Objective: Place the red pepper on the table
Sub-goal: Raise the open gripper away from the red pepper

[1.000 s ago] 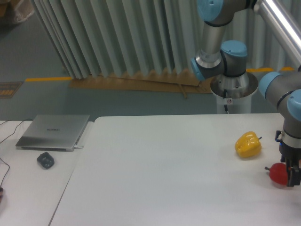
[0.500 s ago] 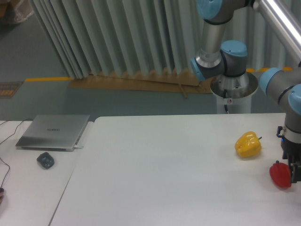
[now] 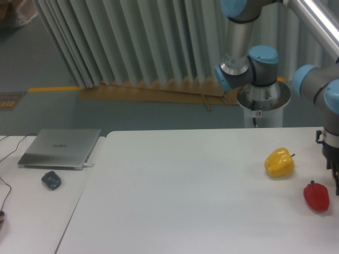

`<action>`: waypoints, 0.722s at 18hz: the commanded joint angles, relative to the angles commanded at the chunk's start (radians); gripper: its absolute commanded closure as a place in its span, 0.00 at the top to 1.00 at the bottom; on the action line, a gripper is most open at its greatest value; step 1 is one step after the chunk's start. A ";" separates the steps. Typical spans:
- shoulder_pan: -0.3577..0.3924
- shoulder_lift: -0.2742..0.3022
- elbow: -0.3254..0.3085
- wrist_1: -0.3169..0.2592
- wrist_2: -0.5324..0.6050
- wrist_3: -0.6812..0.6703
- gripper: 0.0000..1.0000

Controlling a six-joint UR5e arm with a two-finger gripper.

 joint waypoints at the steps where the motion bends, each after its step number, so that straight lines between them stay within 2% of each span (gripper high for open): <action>1: 0.000 0.006 0.000 -0.003 0.000 -0.002 1.00; 7: 0.012 0.041 0.000 -0.015 0.002 -0.003 1.00; 13: 0.077 0.058 -0.002 -0.026 -0.002 0.000 1.00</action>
